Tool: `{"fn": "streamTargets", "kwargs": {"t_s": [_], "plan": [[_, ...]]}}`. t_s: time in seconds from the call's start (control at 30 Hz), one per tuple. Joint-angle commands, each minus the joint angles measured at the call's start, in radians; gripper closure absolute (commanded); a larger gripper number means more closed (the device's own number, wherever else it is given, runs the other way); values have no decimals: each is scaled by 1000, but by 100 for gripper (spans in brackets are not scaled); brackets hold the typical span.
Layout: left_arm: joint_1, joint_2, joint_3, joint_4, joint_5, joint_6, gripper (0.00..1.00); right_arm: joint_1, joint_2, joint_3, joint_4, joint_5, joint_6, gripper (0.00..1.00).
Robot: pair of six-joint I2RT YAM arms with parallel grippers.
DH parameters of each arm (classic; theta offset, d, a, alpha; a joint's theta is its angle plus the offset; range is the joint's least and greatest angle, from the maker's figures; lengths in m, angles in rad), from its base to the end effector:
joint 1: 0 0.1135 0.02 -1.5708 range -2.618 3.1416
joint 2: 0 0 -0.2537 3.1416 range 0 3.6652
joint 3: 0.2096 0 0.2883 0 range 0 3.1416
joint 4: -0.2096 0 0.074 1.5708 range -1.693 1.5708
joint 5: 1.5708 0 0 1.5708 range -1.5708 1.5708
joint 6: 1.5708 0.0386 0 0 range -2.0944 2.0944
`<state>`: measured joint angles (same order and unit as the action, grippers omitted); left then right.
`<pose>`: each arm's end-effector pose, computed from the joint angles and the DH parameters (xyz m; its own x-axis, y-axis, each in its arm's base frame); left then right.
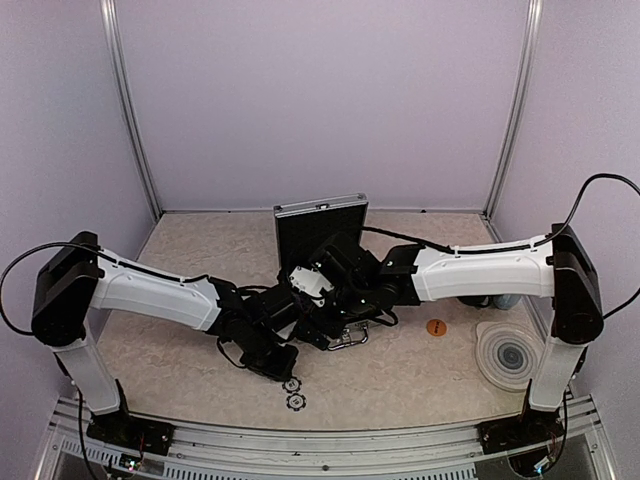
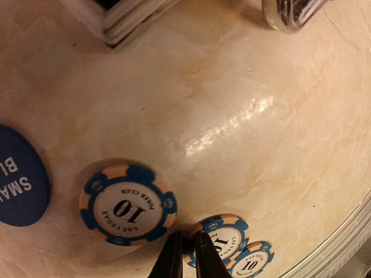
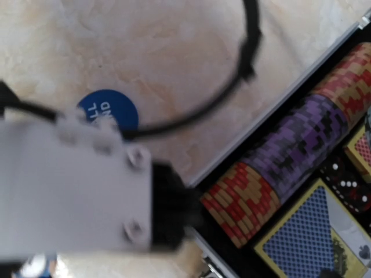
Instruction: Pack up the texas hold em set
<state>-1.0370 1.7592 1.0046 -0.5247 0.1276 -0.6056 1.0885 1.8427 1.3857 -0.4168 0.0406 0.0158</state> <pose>0.1720 -0.3006 0.1057 -0.8973 0.4086 -0.1669 0.4399 0.8584 -0.2638 0.2054 0.3890 0.2010 -0.3694 -0.6715 -0.6423 -0.8674 0.4972 -0.0210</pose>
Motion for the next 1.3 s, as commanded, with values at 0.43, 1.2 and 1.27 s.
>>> {"fn": "streamTargets", "kwargs": {"t_s": [0.43, 1.2, 1.27], "plan": [[7, -32, 43, 49, -56, 21, 76, 103, -5, -24, 31, -103, -119, 1], [330, -615, -238, 74, -169, -26, 20, 163, 332, 199, -84, -89, -102, 1], [331, -608, -242, 84, -167, -24, 20, 160, 342, 201, -91, -66, -86, 1]]}}
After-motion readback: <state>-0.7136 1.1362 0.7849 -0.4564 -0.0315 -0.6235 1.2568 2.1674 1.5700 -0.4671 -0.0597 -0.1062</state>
